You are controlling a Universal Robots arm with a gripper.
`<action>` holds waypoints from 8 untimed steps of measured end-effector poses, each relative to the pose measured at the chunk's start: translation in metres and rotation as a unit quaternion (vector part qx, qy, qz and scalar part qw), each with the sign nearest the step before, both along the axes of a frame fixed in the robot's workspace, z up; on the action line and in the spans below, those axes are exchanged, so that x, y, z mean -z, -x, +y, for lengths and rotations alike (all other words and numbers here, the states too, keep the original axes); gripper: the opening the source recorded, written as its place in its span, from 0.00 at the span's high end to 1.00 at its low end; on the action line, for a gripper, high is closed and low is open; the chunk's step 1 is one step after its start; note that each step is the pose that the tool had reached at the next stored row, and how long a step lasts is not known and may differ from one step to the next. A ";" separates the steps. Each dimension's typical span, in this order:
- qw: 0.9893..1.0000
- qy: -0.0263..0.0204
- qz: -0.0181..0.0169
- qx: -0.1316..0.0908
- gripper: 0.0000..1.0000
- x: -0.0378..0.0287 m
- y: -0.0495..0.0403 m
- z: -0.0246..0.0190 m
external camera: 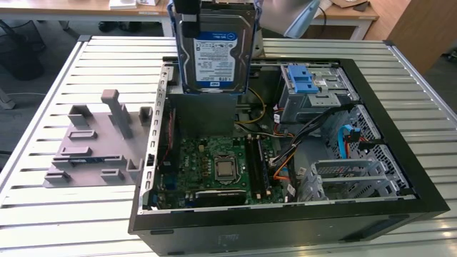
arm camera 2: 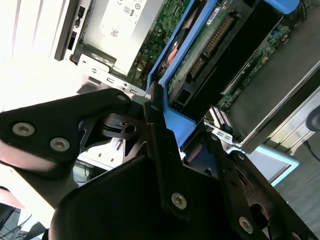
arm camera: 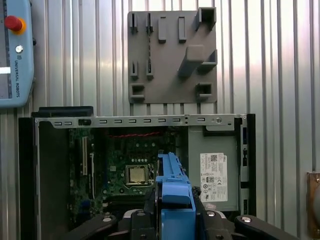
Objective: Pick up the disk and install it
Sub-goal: 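Pick up the disk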
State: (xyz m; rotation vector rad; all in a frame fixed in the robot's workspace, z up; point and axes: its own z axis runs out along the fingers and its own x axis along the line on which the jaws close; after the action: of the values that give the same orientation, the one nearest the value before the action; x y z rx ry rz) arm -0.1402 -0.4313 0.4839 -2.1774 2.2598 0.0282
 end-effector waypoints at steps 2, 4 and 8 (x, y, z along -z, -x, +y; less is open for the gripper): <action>1.000 0.000 0.000 0.000 0.64 0.0000 -0.0044 -0.0006; 1.000 0.000 0.000 0.000 0.64 0.0000 -0.0089 -0.0013; 1.000 0.000 0.000 0.000 0.64 0.0001 -0.0167 -0.0024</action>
State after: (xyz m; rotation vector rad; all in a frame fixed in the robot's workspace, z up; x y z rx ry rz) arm -0.1236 -0.4337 0.4838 -2.1770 2.2601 0.0282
